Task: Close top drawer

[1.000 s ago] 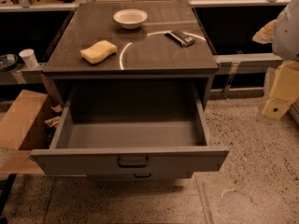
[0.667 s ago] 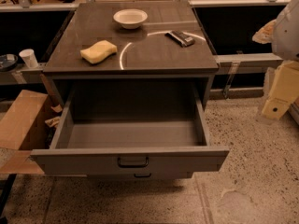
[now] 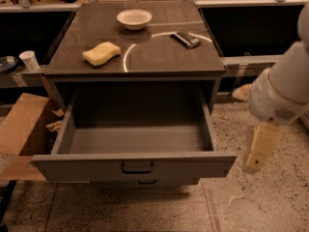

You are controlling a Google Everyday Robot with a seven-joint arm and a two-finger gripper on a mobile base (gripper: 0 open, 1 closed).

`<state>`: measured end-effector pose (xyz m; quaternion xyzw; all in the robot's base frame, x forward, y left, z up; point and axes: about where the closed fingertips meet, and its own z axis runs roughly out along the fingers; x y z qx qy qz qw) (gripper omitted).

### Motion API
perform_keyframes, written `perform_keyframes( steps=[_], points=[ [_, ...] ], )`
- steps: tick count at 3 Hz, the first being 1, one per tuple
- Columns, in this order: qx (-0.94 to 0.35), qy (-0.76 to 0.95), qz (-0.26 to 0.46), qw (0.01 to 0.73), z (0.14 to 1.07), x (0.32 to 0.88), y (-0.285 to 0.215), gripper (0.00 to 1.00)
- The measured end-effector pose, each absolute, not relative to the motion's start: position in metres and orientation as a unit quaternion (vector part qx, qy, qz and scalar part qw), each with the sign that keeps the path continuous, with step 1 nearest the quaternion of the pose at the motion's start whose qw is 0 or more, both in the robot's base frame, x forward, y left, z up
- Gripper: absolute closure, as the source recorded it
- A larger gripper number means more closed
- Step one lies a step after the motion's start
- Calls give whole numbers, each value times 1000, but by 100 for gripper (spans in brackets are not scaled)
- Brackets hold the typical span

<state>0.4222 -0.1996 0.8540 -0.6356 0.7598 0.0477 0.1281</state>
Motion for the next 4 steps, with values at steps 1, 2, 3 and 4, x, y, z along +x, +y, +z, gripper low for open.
perform_keyframes(
  steps=[1, 2, 3, 4],
  points=[
    [-659, 738, 95, 111, 777, 401, -181, 0],
    [-678, 717, 131, 96, 716, 380, -160, 19],
    [-685, 707, 153, 88, 676, 366, -150, 42],
    [-689, 704, 157, 79, 648, 362, -144, 66]
  ],
)
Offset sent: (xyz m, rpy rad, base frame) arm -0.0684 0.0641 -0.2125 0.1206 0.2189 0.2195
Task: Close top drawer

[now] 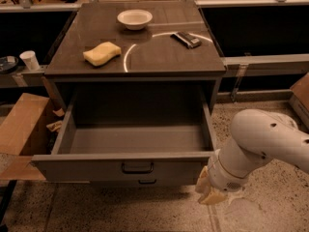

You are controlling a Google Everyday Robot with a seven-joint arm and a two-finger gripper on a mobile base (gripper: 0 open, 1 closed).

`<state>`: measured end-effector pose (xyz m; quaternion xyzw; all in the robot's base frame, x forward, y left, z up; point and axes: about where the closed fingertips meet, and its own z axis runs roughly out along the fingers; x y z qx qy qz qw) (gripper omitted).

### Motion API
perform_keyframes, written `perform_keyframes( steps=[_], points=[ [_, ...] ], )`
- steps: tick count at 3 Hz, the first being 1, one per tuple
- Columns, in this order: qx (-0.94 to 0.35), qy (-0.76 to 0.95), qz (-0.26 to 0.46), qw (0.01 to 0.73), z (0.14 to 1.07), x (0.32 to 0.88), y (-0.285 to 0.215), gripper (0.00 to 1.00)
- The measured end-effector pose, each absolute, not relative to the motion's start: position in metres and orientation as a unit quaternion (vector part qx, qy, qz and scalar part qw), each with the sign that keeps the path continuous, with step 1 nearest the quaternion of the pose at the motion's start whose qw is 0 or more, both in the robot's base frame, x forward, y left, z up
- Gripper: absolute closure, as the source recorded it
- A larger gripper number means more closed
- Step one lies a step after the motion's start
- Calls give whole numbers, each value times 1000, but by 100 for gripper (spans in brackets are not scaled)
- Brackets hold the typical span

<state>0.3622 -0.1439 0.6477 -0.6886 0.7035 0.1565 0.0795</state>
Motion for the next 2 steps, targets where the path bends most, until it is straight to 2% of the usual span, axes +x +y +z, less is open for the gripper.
perform_keyframes(
  steps=[1, 2],
  points=[
    [-688, 709, 135, 80, 625, 381, -139, 96],
    [-685, 713, 113, 97, 630, 404, -134, 100]
  ],
)
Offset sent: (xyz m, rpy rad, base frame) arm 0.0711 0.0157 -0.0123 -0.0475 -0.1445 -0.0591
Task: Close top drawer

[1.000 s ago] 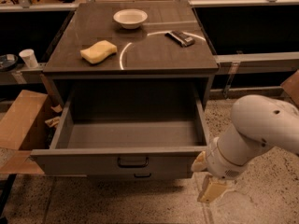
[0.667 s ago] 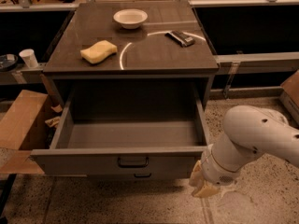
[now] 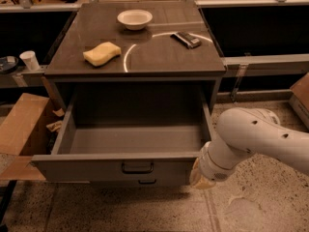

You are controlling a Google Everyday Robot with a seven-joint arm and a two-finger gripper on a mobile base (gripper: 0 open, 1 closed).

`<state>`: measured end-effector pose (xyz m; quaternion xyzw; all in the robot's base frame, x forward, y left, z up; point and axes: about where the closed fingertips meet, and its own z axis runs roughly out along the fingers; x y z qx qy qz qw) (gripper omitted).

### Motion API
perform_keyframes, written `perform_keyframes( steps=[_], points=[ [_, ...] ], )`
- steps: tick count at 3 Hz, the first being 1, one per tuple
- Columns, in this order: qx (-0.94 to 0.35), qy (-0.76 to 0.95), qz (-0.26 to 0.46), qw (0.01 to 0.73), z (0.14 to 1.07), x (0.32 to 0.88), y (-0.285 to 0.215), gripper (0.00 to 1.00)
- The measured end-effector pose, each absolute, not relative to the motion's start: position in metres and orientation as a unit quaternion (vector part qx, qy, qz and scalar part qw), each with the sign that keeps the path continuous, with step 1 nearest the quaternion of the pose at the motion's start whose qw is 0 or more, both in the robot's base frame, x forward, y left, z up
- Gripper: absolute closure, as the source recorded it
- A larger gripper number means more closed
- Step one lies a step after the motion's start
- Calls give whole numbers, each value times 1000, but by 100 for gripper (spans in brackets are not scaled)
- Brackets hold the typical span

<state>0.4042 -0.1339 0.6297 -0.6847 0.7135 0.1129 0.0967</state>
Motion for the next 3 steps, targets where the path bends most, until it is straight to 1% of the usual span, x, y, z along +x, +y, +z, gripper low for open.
perform_keyframes(
  steps=[1, 3],
  points=[
    [-685, 714, 112, 97, 630, 404, -134, 81],
    [-685, 714, 112, 97, 630, 404, -134, 34]
  ],
)
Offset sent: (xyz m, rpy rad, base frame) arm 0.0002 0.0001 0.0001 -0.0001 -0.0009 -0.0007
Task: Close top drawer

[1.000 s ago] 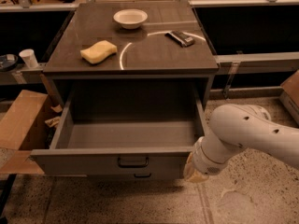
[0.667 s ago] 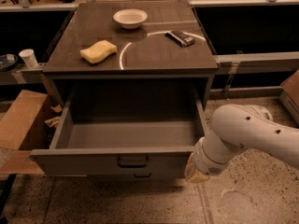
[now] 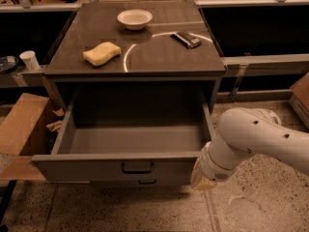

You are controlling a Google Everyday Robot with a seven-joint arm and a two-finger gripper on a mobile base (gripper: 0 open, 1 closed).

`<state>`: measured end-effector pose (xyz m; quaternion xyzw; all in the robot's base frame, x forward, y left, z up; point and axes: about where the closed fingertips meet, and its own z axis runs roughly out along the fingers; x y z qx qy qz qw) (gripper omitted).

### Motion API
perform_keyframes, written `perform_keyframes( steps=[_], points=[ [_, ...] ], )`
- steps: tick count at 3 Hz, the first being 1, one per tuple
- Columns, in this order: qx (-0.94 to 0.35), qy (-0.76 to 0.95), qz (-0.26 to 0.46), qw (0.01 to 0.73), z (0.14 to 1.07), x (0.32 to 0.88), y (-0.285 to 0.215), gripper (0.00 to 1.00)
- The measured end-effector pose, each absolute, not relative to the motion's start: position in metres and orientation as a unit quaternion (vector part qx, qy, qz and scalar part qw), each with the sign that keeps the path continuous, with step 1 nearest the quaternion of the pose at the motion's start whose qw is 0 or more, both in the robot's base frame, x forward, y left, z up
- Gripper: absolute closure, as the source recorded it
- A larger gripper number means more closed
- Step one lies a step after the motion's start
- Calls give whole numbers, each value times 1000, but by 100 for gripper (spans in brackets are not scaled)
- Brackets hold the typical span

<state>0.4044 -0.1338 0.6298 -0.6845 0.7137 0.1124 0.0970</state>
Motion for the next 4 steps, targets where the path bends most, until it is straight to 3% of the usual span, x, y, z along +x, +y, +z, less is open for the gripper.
perform_keyframes(
  steps=[1, 2, 4],
  points=[
    [-685, 714, 112, 97, 630, 404, -134, 11],
    [-685, 714, 112, 97, 630, 404, -134, 0],
    [-699, 698, 112, 105, 630, 418, -126, 0]
  ],
)
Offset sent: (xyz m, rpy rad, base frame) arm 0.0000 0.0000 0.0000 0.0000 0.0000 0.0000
